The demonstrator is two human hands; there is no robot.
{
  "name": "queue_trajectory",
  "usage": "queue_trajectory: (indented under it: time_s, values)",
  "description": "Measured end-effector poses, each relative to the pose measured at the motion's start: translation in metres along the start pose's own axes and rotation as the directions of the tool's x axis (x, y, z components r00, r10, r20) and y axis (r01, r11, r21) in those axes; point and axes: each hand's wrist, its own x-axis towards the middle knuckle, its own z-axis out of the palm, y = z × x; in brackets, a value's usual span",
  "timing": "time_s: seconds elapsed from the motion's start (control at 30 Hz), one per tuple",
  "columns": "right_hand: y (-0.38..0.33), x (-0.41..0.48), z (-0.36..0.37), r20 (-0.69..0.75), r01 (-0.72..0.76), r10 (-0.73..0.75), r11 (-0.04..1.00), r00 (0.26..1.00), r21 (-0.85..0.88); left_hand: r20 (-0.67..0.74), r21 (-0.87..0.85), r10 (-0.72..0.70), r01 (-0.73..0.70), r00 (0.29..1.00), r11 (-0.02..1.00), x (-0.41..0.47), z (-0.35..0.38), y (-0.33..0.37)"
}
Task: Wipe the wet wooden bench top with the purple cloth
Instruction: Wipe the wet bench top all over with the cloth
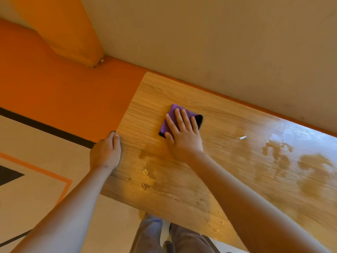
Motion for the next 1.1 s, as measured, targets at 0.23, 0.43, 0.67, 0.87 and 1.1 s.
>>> queue_trajectory:
  time_s: [0.23, 0.43, 0.67, 0.87, 1.1]
  values:
    - [-0.067, -0.011, 0.02, 0.033, 0.284, -0.283, 0.958, 0.959, -0.043, -0.003, -0.037, -0.011, 0.011, 1.0, 0.999, 0.0, -0.002, 0.001]
    - [0.044, 0.01, -0.011, -0.018, -0.114, 0.115, 0.993, 0.993, 0.027, 0.026, -0.082, 0.009, -0.007, 1.0, 0.997, -0.002, -0.004, -0.001]
    - [0.034, -0.032, 0.005, -0.043, -0.309, 0.31, 0.95, 0.95, 0.04, 0.041, -0.061, -0.007, 0.009, 0.999, 0.998, -0.001, -0.004, -0.003]
    - [-0.078, -0.049, 0.035, -0.058, 0.025, -0.024, 1.0, 0.998, 0.0, 0.057, -0.047, -0.036, 0.039, 0.998, 0.998, -0.001, -0.005, -0.002]
    - [-0.061, -0.038, 0.028, -0.004, 0.139, -0.139, 0.99, 0.99, -0.011, 0.07, -0.093, -0.034, 0.041, 0.997, 0.995, -0.005, -0.009, 0.003]
